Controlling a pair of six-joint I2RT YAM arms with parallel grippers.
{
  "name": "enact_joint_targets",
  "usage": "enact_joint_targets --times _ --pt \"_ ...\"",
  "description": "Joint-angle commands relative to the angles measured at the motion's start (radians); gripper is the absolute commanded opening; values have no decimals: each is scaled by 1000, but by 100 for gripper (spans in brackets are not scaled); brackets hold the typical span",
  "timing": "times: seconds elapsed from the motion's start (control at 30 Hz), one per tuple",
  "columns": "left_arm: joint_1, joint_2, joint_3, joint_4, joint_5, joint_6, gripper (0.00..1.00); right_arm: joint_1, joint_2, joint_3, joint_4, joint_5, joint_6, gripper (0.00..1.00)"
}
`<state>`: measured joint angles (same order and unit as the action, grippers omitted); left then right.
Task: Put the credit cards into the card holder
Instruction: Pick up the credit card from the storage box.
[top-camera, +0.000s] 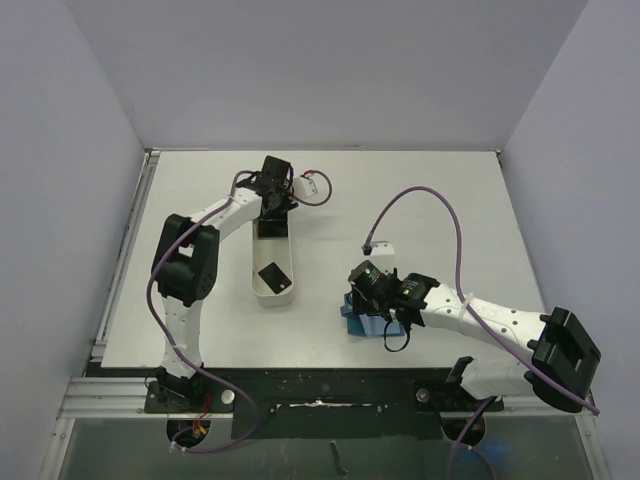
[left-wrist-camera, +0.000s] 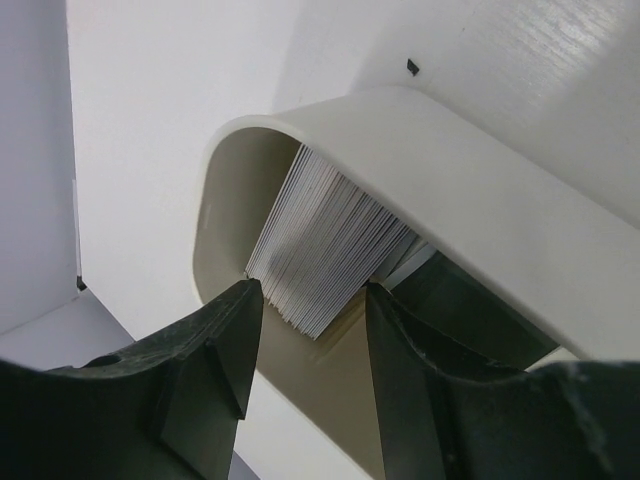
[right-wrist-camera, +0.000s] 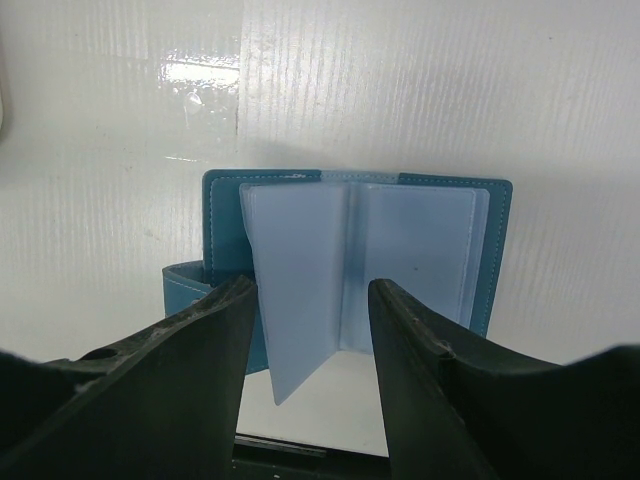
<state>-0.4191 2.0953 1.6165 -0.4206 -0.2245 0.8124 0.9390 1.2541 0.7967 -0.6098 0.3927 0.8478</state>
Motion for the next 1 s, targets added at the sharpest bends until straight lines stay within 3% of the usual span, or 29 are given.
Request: enact_joint_targets --times 0.0,0.63,0.97 --pt "-2 19 -10 85 -33 32 43 6 -16 33 2 35 14 50" --pt "-25 0 -1 100 -98 63 34 4 -11 26 4 29 15 50" --pt "-27 -3 14 67 -118 68 23 5 -18 19 11 29 24 50"
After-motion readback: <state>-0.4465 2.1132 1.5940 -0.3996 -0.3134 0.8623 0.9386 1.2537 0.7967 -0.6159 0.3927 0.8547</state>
